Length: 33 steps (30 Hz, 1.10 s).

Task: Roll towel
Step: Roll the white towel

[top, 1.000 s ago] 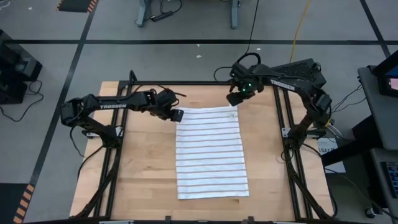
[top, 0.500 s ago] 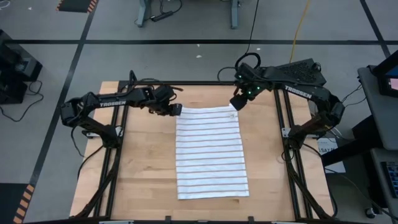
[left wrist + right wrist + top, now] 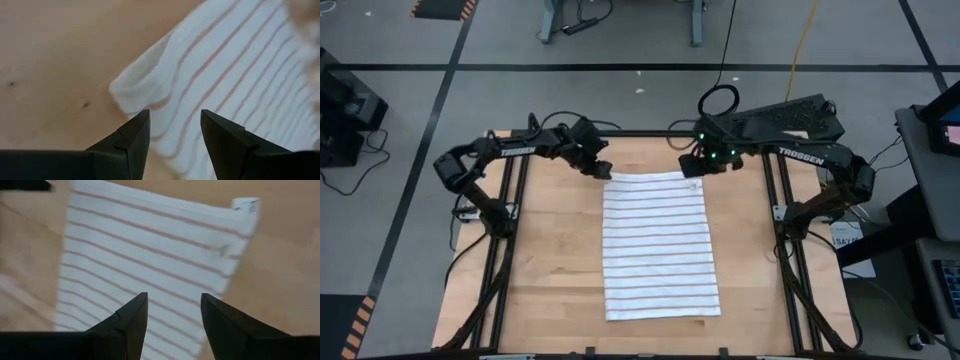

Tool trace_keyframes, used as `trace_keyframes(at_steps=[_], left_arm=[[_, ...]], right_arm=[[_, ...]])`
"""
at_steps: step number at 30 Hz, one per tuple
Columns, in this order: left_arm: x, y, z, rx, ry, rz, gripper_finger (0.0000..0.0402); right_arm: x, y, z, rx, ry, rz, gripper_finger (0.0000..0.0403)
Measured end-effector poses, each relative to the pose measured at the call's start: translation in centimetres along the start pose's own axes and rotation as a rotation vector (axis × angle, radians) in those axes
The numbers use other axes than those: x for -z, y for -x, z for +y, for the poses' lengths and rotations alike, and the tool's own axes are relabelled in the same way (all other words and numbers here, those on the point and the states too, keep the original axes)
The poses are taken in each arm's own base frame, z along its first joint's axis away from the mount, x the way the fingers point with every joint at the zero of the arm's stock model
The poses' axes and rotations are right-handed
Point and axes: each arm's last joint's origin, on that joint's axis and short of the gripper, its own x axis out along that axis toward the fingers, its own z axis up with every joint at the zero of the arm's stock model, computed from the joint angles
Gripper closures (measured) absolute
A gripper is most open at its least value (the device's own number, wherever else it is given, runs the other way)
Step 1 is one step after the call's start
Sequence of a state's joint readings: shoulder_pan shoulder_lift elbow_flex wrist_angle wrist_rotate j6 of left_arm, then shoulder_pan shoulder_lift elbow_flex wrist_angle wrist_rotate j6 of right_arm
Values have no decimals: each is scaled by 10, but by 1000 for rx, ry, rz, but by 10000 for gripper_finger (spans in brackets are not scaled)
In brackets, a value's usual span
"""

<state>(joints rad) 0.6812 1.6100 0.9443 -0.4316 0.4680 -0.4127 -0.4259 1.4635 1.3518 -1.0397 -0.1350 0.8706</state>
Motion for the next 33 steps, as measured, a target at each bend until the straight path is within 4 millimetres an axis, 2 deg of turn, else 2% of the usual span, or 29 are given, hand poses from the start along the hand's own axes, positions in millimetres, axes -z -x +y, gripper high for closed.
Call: trace_keyframes(at_steps=[4,8,12,15,19,25,33], left_arm=[[5,-9,8,-53,-92,72,222],[14,-1,8,-106,-168,136,222],[20,10,-1,-196,-495,140,222],[16,8,-8,-250,-736,89,222],[8,1,-15,-243,-959,20,222],[3,-11,-11,-243,-1039,16,222],[4,-13,-10,-243,-1037,27,222]], right_arm=[[15,-1,22,-86,-55,-28,229],[31,-2,38,-118,-99,-47,229],[46,-3,47,-107,-139,-85,229],[53,-4,50,-98,-150,-112,229],[57,-4,53,-97,-131,-112,229],[59,-4,53,-92,-55,-112,229],[58,-4,47,-37,35,-99,229]])
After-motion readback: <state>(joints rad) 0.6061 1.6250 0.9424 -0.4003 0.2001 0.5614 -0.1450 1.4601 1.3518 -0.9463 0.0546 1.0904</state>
